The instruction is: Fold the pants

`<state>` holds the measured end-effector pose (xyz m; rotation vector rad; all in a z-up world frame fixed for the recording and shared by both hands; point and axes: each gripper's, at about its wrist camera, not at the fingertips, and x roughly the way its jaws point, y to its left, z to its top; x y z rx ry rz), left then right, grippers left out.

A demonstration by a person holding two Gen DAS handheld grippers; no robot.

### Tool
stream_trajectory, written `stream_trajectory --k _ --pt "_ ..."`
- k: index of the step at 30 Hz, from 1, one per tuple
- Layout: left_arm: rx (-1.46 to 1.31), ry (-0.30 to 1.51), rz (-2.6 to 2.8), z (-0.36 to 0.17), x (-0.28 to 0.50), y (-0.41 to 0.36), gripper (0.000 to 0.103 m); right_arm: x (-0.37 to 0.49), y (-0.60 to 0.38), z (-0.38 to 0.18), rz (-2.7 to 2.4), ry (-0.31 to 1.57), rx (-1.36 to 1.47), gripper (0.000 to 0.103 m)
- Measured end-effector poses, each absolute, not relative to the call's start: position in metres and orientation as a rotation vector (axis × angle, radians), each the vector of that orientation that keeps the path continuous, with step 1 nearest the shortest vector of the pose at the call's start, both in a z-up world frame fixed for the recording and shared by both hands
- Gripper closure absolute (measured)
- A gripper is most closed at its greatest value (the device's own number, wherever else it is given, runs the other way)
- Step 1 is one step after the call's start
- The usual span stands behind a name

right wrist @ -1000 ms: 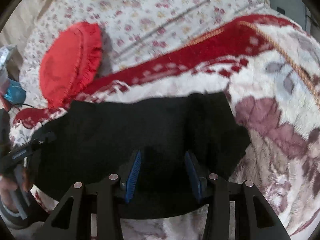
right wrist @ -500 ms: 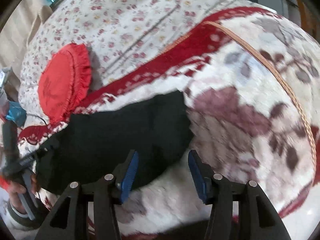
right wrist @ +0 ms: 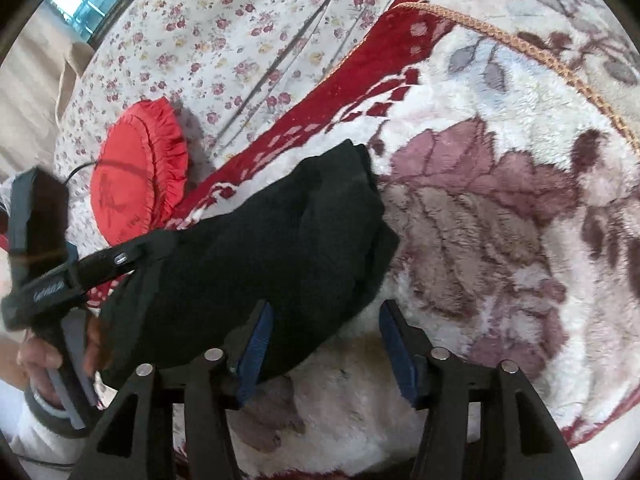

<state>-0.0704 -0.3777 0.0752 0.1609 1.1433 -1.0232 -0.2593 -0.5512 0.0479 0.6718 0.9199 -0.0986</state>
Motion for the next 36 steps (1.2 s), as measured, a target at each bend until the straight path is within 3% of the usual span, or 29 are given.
stream_trajectory --k 4,19,21,23,26,31,36 --pt "0.227 1.161 -1.098 0.067 -0.065 -0.418 0.029 -0.257 -0.551 0.046 -0.084 0.909 0.695 0.040" --pt "0.299 1.205 -1.227 0.031 -0.056 -0.490 0.028 -0.247 -0.550 0.035 -0.062 0.857 0.767 0.040" --pt "0.288 1.210 -1.221 0.027 -0.057 -0.495 0.028 -0.244 -0.550 0.034 -0.066 0.850 0.761 0.049" --pt "0.290 1.195 -1.214 0.025 -0.061 -0.499 0.028 -0.241 -0.551 0.031 -0.095 0.845 0.770 0.068" --pt "0.297 1.171 -1.203 0.026 -0.066 -0.501 0.028 -0.239 -0.553 0.032 -0.080 0.817 0.792 0.079" --pt "0.233 1.194 -1.183 0.041 -0.061 -0.485 0.028 -0.236 -0.547 0.042 -0.033 0.774 0.775 0.088" --pt "0.157 1.151 -1.137 0.075 -0.050 -0.443 0.028 -0.237 -0.543 0.059 -0.002 0.735 0.758 0.090"
